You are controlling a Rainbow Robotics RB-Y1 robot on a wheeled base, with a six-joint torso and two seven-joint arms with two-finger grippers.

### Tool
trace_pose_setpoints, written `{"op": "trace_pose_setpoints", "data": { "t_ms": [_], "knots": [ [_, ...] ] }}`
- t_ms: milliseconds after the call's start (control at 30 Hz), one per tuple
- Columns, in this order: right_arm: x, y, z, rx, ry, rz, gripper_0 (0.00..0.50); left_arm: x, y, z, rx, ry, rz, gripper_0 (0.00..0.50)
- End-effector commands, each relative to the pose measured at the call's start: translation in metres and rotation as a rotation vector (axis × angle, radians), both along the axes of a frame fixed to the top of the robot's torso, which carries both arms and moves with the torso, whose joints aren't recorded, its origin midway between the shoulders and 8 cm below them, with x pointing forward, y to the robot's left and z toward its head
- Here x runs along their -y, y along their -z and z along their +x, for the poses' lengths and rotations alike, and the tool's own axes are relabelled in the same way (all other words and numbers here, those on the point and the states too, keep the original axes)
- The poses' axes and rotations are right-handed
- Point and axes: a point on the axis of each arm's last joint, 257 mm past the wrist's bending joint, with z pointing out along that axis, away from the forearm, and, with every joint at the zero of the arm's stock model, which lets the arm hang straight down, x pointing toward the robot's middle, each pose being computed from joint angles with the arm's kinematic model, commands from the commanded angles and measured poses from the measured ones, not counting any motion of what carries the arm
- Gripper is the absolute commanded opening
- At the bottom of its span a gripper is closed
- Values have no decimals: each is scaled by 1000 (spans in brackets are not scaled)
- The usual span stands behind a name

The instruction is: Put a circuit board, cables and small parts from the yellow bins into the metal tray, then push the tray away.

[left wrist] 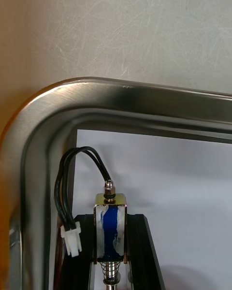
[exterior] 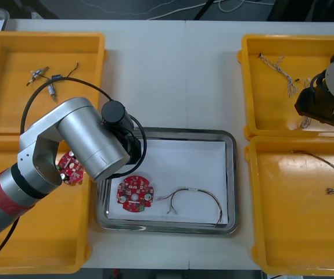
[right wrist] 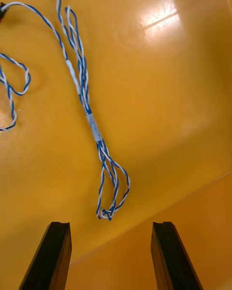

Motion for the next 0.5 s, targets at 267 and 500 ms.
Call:
{"op": "trace_pose_setpoints", "data": {
  "t_ms": [267, 500],
  "knots": [
    [-8, -44, 17, 28, -260, -54, 497, 13, 8, -5, -4, 43, -2, 0],
    [-6, -45, 26, -22, -343, -53, 498, 14, 8, -5, -3, 39, -7, 23]
  ]
}}
